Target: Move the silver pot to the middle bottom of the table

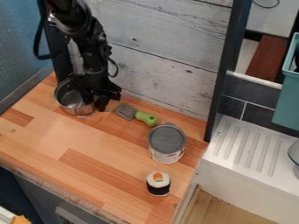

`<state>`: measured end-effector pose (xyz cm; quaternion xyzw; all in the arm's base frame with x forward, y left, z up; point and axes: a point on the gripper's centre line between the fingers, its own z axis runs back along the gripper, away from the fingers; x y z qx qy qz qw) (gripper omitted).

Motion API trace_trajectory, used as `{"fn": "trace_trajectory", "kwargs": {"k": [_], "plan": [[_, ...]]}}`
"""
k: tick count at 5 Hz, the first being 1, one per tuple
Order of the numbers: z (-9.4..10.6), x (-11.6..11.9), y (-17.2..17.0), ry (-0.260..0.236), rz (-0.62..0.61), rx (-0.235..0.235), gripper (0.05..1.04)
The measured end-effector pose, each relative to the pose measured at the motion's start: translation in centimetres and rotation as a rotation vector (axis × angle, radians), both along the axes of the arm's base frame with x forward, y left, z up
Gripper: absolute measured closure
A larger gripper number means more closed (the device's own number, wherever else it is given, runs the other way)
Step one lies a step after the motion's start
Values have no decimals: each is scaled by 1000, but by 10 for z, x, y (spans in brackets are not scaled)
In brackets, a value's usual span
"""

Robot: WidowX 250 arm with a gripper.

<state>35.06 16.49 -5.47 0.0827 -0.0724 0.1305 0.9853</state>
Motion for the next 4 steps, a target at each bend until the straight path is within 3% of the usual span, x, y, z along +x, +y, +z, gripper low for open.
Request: {"fn": "trace_trajectory", "kwargs": {"k": [1,2,3,4], "plan": [[-1,-2,-2,0,-2,-6,930],[8,-1,-2,-15,8,-15,999],[11,-8,1,15,26,-19,1001],[32,-12,9,0,72,1,1002]]}}
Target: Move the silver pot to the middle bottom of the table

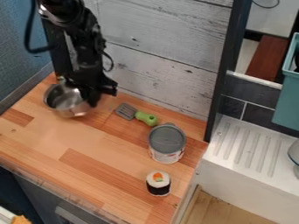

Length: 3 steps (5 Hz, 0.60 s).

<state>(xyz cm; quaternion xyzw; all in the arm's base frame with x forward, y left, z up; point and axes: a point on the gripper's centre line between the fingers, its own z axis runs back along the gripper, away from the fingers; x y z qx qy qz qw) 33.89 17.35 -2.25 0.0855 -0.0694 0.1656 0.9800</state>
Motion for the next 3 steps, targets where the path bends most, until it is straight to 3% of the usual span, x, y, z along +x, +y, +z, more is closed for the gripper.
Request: {"fn": "trace_trajectory", "kwargs": {"k": [2,3], "plan": [[52,-33,-12,-30,68,63,1002],[59,-57,-36,-26,87,70,1002]]}}
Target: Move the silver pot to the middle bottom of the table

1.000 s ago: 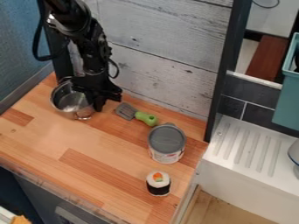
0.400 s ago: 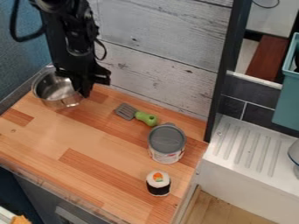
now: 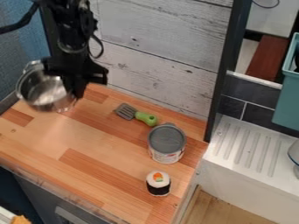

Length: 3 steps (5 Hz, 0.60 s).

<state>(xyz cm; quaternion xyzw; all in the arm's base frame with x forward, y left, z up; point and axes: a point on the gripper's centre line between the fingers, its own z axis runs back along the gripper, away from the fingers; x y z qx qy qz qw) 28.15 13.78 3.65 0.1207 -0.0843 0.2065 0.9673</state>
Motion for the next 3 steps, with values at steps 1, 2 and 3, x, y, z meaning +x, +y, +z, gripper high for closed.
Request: {"fn": "trace_trajectory", "kwargs": {"k": [1,2,3], "plan": [[-3,-17,-26,-9,9,-12,1002],[-15,-27,-45,-8,24,-42,1002],[-28,-37,-66,-11,18,-63,1002]]}}
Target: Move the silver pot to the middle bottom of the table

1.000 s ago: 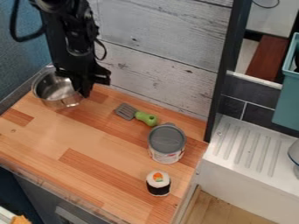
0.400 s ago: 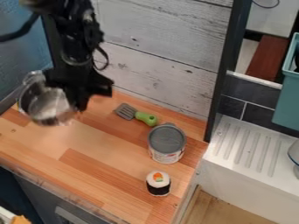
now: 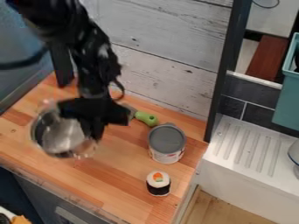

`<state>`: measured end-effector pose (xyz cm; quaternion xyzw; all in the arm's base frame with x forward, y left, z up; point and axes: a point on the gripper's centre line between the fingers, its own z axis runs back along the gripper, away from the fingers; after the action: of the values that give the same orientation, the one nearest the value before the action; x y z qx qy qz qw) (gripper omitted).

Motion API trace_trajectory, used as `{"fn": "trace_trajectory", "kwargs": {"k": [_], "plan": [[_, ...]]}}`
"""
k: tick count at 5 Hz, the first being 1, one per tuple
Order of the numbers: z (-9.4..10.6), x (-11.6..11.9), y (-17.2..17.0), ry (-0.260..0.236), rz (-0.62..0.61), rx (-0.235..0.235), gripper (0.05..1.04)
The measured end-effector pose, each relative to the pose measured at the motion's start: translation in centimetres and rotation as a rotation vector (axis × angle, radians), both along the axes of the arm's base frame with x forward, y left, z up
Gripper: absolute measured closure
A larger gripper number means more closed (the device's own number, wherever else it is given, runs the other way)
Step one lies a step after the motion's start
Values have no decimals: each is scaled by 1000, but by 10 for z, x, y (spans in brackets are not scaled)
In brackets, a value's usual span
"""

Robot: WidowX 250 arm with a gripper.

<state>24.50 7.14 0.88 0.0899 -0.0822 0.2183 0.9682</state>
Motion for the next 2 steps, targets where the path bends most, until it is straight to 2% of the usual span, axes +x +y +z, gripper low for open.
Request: {"fn": "trace_trajectory", "kwargs": {"k": [1,2], "plan": [[-13,-5,-14,-21,-11,-27,1002],[-27,-6,-22,-9,-17,-34,1002]]}}
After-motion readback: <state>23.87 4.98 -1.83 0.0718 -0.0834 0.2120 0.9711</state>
